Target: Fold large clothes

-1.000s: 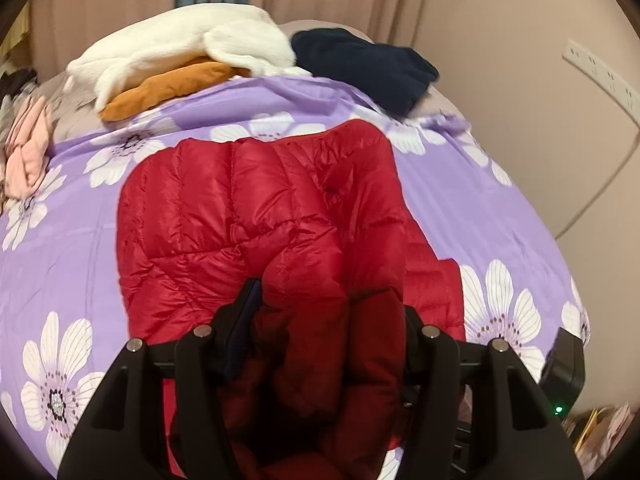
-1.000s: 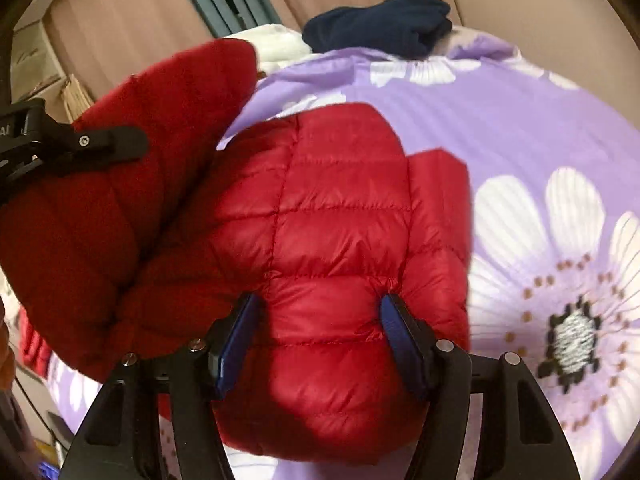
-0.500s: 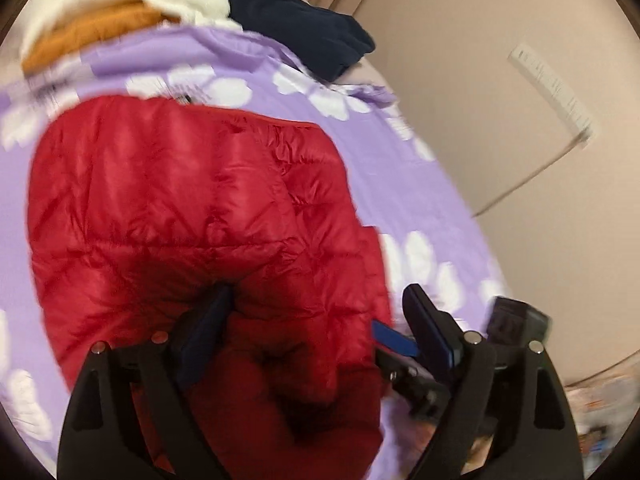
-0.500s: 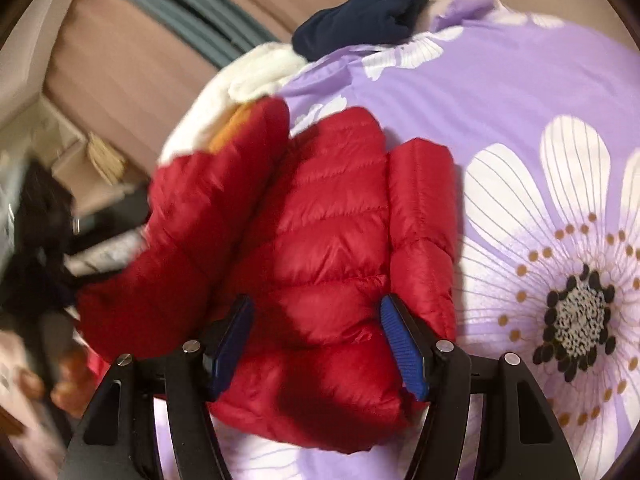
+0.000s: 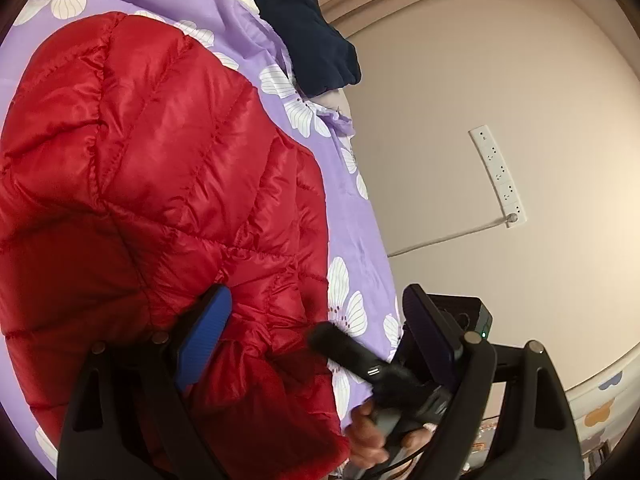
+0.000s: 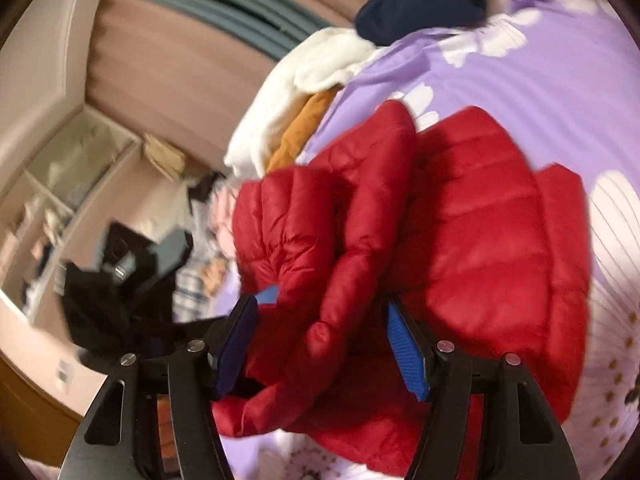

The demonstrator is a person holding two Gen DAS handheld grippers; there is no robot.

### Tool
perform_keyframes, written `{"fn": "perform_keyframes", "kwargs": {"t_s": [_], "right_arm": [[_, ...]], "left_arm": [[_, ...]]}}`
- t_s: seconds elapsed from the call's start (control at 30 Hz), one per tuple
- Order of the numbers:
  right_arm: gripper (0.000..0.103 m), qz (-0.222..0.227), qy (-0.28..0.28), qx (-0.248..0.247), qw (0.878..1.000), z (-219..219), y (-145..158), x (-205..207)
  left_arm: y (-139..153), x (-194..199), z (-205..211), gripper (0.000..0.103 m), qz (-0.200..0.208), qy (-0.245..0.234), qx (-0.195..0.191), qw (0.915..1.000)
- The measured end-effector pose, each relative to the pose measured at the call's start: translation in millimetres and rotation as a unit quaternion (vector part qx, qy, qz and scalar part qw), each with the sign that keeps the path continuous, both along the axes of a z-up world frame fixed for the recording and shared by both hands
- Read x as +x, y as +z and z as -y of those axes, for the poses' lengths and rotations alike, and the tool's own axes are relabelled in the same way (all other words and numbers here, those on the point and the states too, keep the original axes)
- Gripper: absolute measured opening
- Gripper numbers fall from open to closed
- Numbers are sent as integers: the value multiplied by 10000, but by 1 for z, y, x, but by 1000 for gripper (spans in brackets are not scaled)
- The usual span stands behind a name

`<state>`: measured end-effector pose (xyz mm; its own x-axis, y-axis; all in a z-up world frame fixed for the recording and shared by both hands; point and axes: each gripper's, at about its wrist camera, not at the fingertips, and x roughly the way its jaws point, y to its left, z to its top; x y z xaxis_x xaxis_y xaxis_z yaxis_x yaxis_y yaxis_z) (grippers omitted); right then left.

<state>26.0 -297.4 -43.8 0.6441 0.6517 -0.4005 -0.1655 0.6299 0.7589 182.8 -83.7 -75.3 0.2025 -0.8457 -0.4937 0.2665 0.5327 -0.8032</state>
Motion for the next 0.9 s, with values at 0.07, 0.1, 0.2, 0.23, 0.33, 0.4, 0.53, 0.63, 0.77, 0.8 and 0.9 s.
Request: {"fn": "perform_keyframes", "kwargs": {"t_s": [0.07, 0.1, 0.2, 0.23, 0.33, 0.4, 0.53, 0.63, 0.77, 0.8, 0.9], "right_arm": [[30, 84, -21, -383, 9992, -9, 4, 2], [25, 100, -98, -606, 9981, -13, 7, 3], [14, 172, -347, -837, 9957, -12, 12, 0], [13, 159, -434, -789, 9958, -9, 11, 1], [13, -39, -683, -455, 9966, 8, -3, -2], [13, -190, -817, -259, 9961, 17, -16, -5], [13, -329, -949, -145, 9948, 24, -30, -12], [13, -317, -933, -296, 9947, 22, -34, -12], [13, -396, -900, -388, 9944, 21, -42, -7], [13, -423, -903, -432, 9941, 21, -41, -6], [15, -507, -910, -726, 9919, 20, -31, -8]], "left_arm": [[2, 0, 2, 87, 3, 11, 67, 10000], [3, 0, 1, 87, 5, 14, 85, 10000], [7, -1, -1, 87, -62, 7, 41, 10000], [11, -2, -3, 87, -43, 12, 50, 10000], [28, -7, -14, 87, 323, 55, 419, 9986], [39, -15, -21, 87, 745, 185, 871, 9932], [33, -25, -24, 82, 1212, 436, 2152, 9680], [11, -31, -19, 76, 1159, 364, 2601, 9579], [-7, -41, -8, 77, 1451, 275, 3180, 9365], [-8, -40, -3, 77, 1527, 233, 3304, 9311], [-12, -48, -3, 77, 1683, 178, 3484, 9219]]}}
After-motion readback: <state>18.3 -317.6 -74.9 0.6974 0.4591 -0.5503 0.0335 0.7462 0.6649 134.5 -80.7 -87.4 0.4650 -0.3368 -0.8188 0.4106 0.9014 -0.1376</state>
